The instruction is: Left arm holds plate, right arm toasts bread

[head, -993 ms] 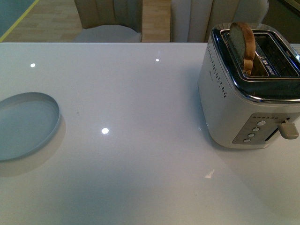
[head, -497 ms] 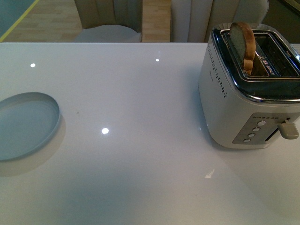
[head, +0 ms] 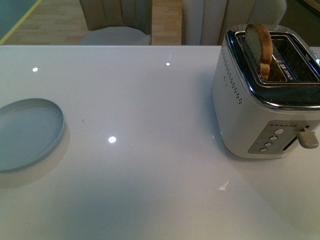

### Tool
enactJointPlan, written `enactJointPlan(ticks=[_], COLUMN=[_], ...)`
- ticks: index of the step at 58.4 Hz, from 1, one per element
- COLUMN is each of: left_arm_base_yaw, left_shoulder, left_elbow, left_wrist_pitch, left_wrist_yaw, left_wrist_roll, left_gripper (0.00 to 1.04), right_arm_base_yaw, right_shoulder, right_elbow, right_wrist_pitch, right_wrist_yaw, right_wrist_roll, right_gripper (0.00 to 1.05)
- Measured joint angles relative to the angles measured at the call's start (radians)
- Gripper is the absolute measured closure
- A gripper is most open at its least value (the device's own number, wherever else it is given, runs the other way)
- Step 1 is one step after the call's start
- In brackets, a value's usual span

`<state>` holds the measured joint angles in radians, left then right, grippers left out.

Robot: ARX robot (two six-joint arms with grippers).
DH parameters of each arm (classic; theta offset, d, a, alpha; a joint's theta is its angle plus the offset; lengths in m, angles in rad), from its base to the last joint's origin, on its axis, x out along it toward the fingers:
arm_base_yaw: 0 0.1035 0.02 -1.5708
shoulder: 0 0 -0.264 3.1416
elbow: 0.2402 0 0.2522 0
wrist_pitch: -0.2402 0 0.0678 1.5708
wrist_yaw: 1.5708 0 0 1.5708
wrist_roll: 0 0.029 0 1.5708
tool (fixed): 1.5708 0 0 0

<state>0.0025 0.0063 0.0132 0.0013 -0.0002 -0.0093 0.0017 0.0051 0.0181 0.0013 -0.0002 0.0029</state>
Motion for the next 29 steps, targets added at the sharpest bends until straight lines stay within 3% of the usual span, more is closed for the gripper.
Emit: enactJointPlan(ticks=[29], left_arm_base_yaw=[0.0], left_shoulder=[0.0], left_elbow=[0.0], left_wrist_pitch=[0.0], left_wrist_yaw=[0.0], left_wrist_roll=[0.0], left_gripper=[0.07], right_arm_base_yaw=[0.0], right_shoulder=[0.0], right_elbow=[0.0], right_wrist_pitch=[0.0], right_wrist_yaw=[0.0], right_wrist_roll=[0.0], right_gripper=[0.09])
